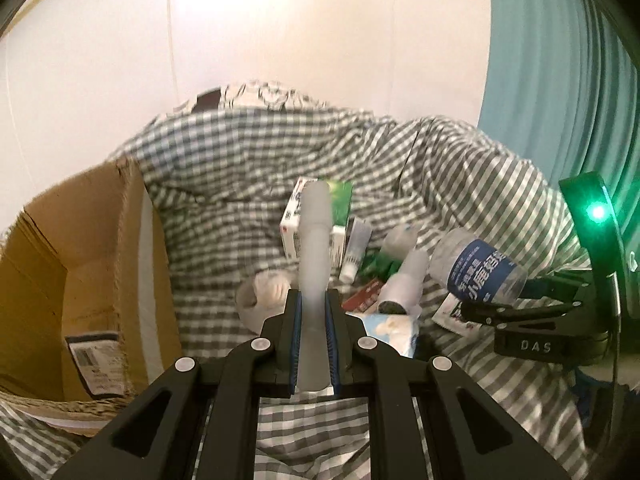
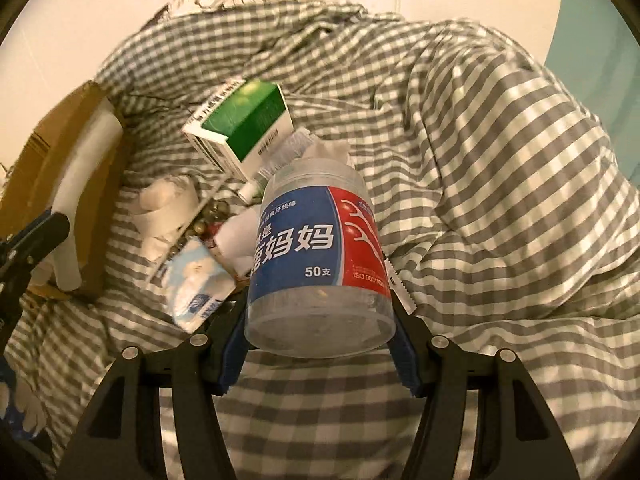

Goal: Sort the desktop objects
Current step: 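Carry the tube and floss jar into the cardboard box and open both grippers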

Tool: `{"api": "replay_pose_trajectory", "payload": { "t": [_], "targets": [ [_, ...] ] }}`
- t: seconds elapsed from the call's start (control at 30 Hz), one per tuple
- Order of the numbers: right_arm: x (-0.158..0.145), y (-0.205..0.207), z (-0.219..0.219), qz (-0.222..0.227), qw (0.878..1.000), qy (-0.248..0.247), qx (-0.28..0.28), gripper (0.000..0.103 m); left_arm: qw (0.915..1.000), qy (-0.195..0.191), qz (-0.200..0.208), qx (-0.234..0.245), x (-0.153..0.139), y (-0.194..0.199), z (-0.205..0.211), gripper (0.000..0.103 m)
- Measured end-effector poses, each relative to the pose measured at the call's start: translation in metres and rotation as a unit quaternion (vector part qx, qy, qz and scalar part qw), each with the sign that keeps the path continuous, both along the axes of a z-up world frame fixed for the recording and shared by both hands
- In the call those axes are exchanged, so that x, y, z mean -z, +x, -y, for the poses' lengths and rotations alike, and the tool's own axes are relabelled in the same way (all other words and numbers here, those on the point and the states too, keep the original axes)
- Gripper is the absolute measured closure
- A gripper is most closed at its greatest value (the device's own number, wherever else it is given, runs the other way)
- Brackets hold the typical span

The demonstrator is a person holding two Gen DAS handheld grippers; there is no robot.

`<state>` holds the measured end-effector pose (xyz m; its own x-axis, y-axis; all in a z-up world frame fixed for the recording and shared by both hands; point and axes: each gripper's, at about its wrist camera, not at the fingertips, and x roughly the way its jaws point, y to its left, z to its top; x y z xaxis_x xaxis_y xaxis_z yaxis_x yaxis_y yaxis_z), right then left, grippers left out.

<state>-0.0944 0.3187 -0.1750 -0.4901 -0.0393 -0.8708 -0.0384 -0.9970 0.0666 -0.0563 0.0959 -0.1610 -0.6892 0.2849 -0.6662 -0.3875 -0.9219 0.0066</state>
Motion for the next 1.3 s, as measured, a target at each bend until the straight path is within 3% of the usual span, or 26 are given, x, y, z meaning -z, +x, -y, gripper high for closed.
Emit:
{"api": "replay_pose_trajectory", "payload": {
  "t": [0.2, 0.63, 1.07, 1.13, 1.17, 1.2, 1.3],
  "targets": [
    [-0.018, -0.006, 0.011, -0.025, 1.000, 0.007, 0.002, 0.043, 0.9996, 0.006, -0.027, -0.003, -0.022, 0.010, 0.000, 0.091],
    [-0.094, 0.020, 0.052, -0.135, 0.990, 0.024, -0.026, 0.043, 0.9938, 0.018, -0.110, -0.003, -0.077, 0.042, 0.024, 0.091],
    [-0.159, 0.056, 0.107, -0.242, 0.968, 0.036, -0.050, 0.047, 0.9861, 0.049, -0.155, -0.033, -0.116, 0.061, 0.071, 0.091],
    [-0.166, 0.062, 0.113, -0.254, 0.965, 0.034, -0.053, 0.057, 0.9848, 0.053, -0.161, -0.037, -0.122, 0.064, 0.079, 0.091],
    [-0.169, 0.065, 0.116, -0.262, 0.963, 0.033, -0.054, 0.069, 0.9841, 0.054, -0.164, -0.040, -0.123, 0.065, 0.082, 0.091],
    [-0.172, 0.067, 0.119, -0.267, 0.962, 0.033, -0.054, 0.092, 0.9836, 0.055, -0.166, -0.042, -0.124, 0.066, 0.086, 0.091],
    [-0.173, 0.064, 0.131, -0.259, 0.963, 0.043, -0.061, 0.093, 0.9830, 0.063, -0.165, -0.051, -0.124, 0.065, 0.098, 0.091]
  ]
}}
